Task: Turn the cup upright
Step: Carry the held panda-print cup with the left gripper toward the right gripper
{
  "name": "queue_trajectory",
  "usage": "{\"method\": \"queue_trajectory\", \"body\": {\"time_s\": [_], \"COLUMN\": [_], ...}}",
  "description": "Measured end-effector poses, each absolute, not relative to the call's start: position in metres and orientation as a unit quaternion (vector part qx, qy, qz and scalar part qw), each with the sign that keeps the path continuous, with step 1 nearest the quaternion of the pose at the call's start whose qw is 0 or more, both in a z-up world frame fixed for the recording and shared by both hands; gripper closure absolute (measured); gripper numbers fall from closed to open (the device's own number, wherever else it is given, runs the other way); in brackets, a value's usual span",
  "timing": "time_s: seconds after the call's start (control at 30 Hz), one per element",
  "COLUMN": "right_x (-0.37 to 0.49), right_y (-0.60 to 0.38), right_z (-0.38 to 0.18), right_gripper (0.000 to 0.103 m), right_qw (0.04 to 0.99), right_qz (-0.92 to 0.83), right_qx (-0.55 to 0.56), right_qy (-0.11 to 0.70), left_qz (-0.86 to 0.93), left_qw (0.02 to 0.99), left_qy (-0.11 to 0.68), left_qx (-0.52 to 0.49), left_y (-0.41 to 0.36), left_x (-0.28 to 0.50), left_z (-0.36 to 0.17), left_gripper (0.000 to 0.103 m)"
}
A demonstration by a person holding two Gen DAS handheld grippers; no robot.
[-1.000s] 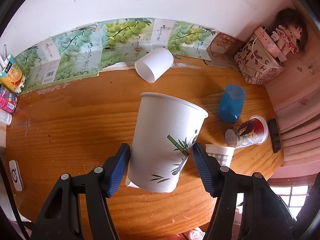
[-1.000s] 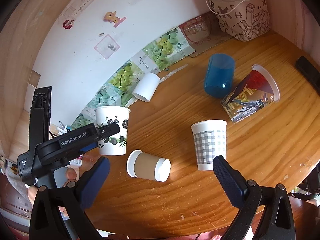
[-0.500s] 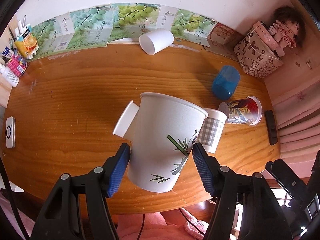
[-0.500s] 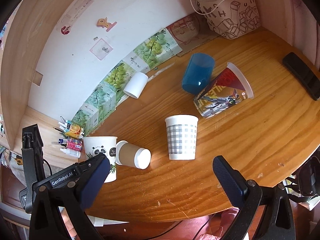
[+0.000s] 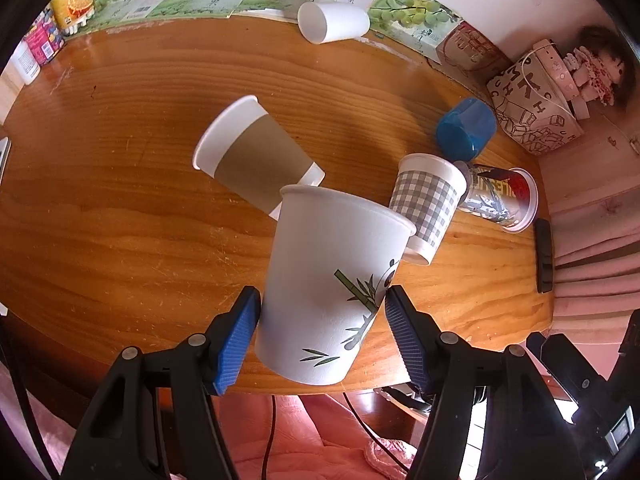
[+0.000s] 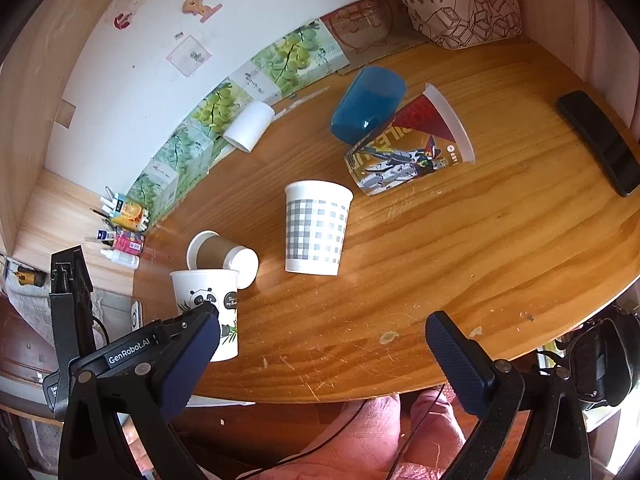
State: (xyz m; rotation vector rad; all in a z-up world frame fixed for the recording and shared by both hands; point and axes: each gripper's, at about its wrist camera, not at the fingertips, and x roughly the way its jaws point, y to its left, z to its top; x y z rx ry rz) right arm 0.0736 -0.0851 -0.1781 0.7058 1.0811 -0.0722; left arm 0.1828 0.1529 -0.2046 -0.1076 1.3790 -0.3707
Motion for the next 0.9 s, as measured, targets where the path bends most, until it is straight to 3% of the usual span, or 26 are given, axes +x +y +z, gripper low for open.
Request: {"method": "queue_trajectory", "body": {"time_s": [0.37,0.9], "right_x": [0.076,0.085], "right_y": [-0.087,-0.091], "right_z": [-0.196,-0.201], "right_gripper": [0.000,0.000], "right_qw": [0.785,0.779], "right_qz": [-0.002,0.019], "right_qx": [0.299,0.282], "right_qy": [0.543,0.560], "left_qz": [-0.157,-0.148], "left_qw": [0.740,0.744], "left_qy": [0.650,0.643], "left_qx": [-0.076,-0.103], "left_y": [0.144,0.142], "left_x": [0.168,0.166], "left_z": [-0.238,-0.246], "left_gripper": [0.034,0.034]}}
